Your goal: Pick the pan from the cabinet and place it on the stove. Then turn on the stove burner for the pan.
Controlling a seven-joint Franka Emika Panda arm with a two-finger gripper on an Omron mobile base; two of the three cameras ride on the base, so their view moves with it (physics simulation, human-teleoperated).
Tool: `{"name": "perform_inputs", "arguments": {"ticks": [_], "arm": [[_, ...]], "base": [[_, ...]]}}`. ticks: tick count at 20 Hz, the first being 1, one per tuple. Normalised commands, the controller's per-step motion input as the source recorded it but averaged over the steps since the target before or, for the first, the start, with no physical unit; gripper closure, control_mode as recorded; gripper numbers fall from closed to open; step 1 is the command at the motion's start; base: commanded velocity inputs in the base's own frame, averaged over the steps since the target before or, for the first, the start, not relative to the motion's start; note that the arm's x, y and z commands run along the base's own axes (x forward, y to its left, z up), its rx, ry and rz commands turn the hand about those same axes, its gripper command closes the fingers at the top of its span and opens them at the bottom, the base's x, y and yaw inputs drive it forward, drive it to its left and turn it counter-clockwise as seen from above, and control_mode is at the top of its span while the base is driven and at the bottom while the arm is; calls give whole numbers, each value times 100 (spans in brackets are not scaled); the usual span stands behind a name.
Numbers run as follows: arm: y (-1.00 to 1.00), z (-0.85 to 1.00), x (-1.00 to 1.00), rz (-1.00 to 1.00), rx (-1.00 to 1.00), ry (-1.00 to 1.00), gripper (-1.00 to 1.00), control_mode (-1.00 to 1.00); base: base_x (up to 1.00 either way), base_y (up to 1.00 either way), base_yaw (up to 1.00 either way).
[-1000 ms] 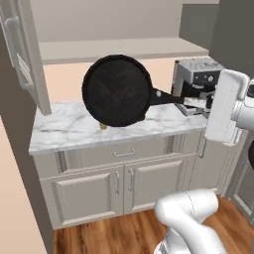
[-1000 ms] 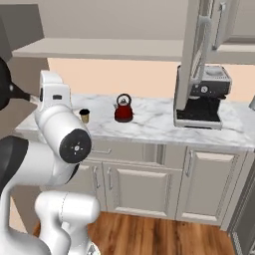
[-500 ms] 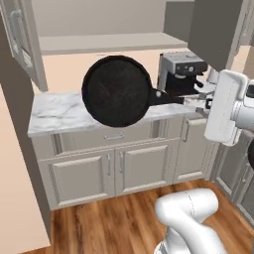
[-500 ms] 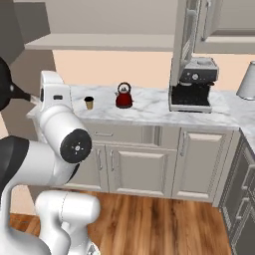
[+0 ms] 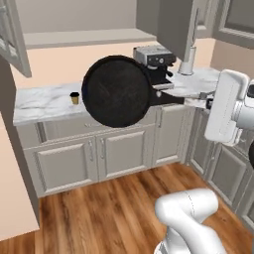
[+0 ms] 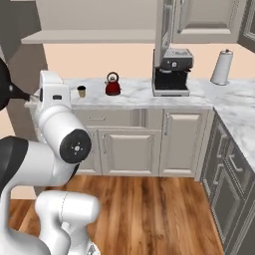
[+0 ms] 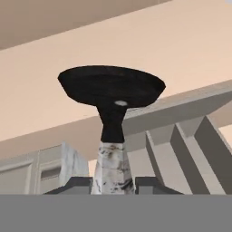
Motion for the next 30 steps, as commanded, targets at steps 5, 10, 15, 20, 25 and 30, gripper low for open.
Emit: {"name": "perform_inputs", "arguments": {"ticks": [5, 10, 15, 20, 25, 30], "arm": [[0, 0, 0, 0, 0, 0, 100, 100], [0, 0, 0, 0, 0, 0, 100, 100], [0, 0, 0, 0, 0, 0, 100, 100], [0, 0, 0, 0, 0, 0, 100, 100], [0, 0, 0, 0, 0, 0, 100, 100], [0, 0, 0, 0, 0, 0, 100, 100]], "base": [[-46, -11, -31], [-49, -16, -31], [-56, -13, -31], [-60, -11, -32], [-57, -15, -32], [-51, -7, -34]]}}
